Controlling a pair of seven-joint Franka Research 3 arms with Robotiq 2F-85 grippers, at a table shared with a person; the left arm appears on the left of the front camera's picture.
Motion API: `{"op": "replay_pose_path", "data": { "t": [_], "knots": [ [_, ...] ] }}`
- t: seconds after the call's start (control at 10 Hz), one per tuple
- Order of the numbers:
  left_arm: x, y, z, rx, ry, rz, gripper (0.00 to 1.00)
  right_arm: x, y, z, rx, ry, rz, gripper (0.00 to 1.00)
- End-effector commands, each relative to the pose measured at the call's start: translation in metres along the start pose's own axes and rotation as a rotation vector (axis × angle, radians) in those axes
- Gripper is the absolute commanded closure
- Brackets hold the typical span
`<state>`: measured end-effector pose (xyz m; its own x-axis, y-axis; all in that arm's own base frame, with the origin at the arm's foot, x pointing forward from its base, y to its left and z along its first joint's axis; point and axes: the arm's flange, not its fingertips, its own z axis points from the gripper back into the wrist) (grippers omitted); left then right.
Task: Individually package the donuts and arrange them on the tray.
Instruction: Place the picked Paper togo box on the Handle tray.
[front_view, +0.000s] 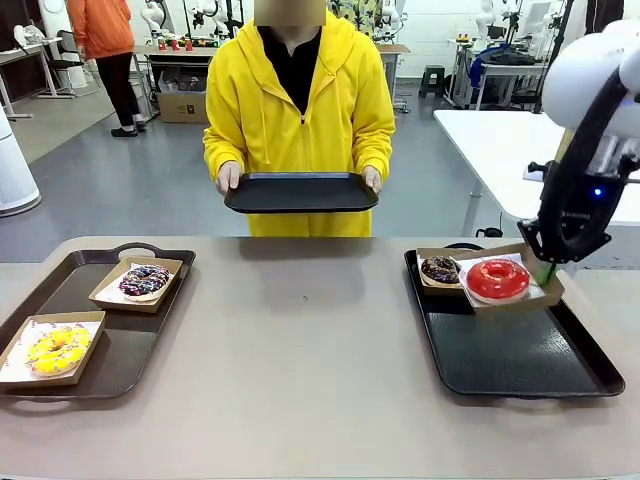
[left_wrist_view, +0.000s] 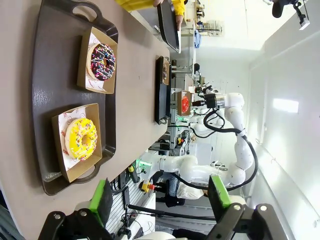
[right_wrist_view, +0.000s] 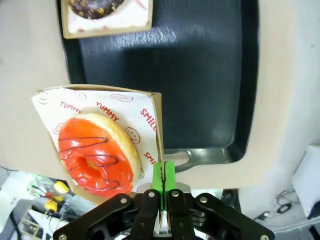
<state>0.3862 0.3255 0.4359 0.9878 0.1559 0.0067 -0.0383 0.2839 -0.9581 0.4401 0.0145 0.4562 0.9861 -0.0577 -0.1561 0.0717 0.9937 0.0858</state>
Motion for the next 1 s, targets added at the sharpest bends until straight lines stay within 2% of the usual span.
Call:
{"op": "replay_pose_path", "data": {
  "t": [0.0,0.2,0.3,0.9],
  "knots": [
    [-0.002,-0.004,-0.001,0.008,-0.009,0.017,0.0,-0.004,-0.008,-0.016,0.048,-0.032,0.022,0.99],
    [-0.002,-0.004,-0.001,0.008,-0.009,0.017,0.0,0.009,0.002,-0.021,0.033,-0.076,0.031,0.99],
    [-0.002,-0.004,-0.001,0.008,-0.009,0.017,0.0,0.001,-0.009,-0.017,0.008,-0.016,0.006,0.99],
    [-0.002,-0.004,-0.001,0.008,-0.009,0.017,0.0,0.001,-0.009,-0.017,0.008,-0.016,0.006,0.99]
  ]
}}
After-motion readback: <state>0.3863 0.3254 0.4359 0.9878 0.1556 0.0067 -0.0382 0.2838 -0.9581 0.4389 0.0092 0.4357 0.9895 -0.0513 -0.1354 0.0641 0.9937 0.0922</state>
